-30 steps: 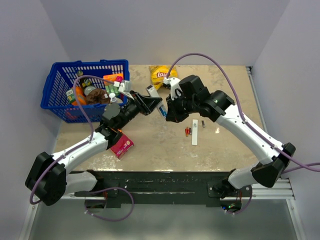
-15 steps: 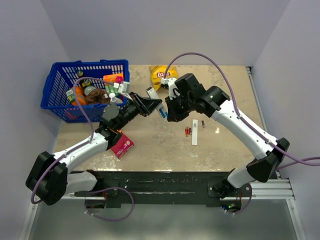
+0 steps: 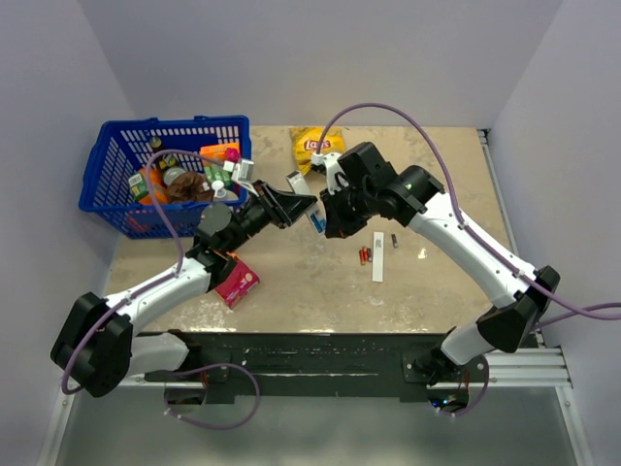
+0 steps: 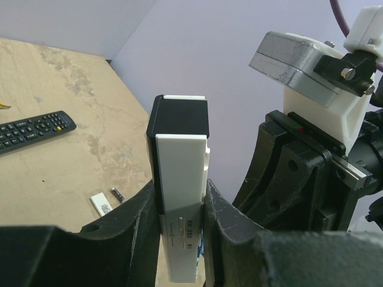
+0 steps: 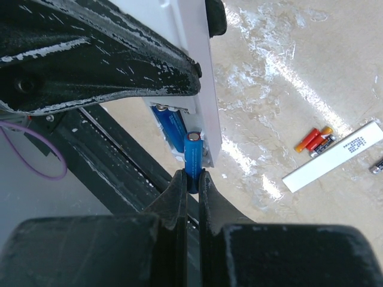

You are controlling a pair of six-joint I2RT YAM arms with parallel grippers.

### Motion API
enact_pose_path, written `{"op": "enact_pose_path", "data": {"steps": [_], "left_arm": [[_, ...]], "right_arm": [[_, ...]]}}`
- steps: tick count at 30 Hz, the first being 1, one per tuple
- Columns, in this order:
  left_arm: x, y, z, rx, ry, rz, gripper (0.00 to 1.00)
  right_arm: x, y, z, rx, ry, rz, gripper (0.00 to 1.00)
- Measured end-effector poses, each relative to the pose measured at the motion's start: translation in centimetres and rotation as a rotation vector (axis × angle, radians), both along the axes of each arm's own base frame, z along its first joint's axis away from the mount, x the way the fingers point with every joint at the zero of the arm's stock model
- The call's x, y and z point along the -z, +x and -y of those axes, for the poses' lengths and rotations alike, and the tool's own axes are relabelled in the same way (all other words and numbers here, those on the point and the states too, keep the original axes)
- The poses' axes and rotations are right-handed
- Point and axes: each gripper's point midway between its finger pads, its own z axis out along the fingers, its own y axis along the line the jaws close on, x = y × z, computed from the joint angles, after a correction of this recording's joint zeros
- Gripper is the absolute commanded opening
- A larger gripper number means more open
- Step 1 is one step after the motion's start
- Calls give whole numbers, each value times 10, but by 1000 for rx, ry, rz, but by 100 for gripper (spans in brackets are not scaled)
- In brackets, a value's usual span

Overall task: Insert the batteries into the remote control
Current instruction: Load the battery into the remote control.

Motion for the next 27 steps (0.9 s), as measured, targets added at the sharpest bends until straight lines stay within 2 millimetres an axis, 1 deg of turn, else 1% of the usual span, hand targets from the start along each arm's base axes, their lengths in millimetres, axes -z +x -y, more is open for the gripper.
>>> {"op": "enact_pose_path", "data": {"steps": [9,21,27], "left_arm": [[10,-3,5,38,-5,-29,0],[27,-9,5,61,-37,-103,0],[30,-11,5,67,-71,-134,0]], "right_arm": [[-1,-1,-2,-7,6,-7,0],[15,-2,-4,-8,-36,-70,0],[15,-5,-3,-10,-42,-83,0]]}}
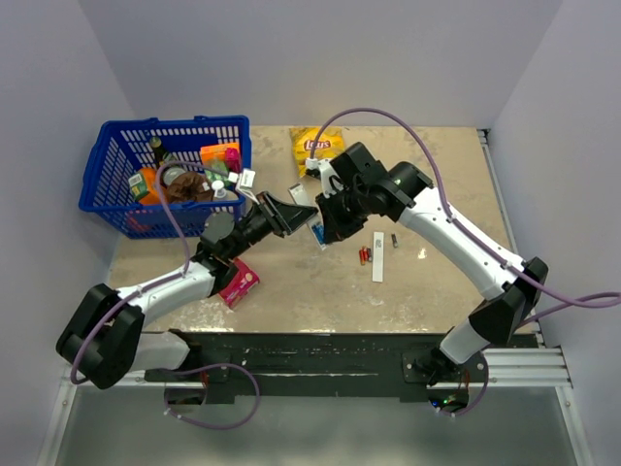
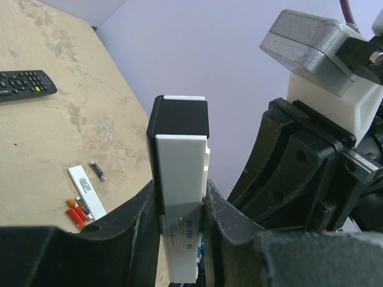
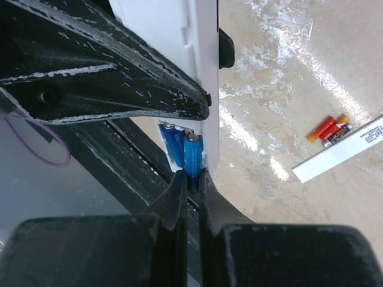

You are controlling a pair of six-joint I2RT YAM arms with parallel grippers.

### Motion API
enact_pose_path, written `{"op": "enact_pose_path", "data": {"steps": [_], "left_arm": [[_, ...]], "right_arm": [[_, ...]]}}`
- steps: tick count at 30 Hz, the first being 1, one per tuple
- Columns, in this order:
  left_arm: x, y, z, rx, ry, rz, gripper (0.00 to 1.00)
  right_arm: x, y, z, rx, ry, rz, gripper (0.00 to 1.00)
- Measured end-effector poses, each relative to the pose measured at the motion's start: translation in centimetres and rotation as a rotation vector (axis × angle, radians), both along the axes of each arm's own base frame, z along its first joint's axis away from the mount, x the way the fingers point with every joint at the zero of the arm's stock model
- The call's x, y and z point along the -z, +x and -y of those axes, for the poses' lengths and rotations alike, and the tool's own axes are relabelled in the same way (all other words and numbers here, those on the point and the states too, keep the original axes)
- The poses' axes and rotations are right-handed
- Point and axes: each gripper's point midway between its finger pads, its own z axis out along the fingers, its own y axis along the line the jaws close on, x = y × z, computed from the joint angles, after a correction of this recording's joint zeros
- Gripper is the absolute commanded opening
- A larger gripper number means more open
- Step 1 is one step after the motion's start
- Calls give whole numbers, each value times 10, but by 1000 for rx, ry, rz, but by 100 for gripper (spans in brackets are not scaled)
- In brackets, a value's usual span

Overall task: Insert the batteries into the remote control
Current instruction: Load the battery into the remote control.

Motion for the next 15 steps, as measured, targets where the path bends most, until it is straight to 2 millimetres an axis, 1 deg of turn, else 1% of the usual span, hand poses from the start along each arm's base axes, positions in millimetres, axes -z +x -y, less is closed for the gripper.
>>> {"op": "enact_pose_path", "data": {"steps": [6,10,15], "left_arm": [[5,0,2,10,-30,-37,0],[10,0,1,6,-36,-59,0],[15,0,0,-2,-41,-84,0]], "right_arm": [[1,0,-2,-4,-3,-15,0],[5,0,-2,-6,-19,-36,4],[9,-1,-2,-7,-33,-51,5]]}}
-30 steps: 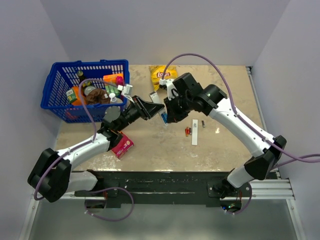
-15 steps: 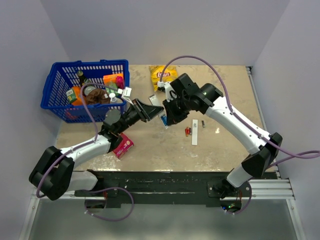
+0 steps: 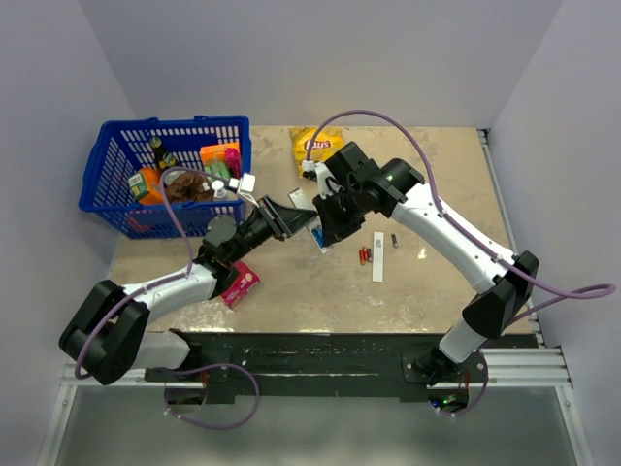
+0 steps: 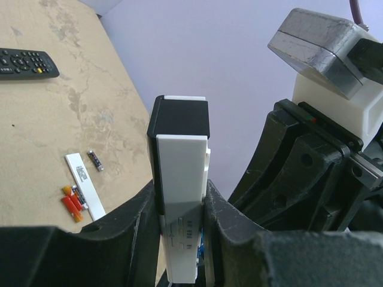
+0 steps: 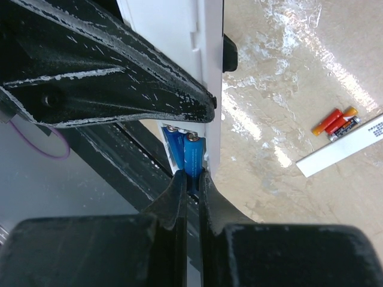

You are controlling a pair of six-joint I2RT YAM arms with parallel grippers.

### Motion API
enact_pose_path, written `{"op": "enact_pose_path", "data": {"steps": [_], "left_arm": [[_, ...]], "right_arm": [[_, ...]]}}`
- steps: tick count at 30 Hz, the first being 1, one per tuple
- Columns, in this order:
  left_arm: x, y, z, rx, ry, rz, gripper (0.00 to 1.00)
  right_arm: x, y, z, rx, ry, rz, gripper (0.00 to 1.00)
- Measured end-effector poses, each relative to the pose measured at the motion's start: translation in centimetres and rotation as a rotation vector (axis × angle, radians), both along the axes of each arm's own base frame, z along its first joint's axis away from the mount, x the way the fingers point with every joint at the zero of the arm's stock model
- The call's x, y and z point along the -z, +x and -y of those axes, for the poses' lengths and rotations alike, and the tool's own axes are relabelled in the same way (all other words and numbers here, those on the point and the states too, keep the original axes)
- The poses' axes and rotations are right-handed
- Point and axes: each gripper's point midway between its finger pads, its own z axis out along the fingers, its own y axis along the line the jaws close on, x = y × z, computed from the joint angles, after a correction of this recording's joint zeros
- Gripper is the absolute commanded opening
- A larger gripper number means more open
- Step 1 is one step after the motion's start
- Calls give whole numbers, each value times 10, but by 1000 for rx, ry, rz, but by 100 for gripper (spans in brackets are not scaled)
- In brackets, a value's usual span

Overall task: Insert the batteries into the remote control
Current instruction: Load the battery into the remote control.

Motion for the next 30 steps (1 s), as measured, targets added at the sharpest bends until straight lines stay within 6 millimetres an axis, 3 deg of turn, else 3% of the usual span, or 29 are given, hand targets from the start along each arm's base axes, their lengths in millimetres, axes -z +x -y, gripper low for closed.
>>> {"op": "enact_pose_path", "data": {"steps": [17,30], "left_arm": [[1,2,-1,-17,-9,-14,0],[1,1,1,-17,-10,-17,0]], "right_arm": [[-1,0,0,0,-11,-10,10],[-1,1,0,3,-11,-13,21]]}}
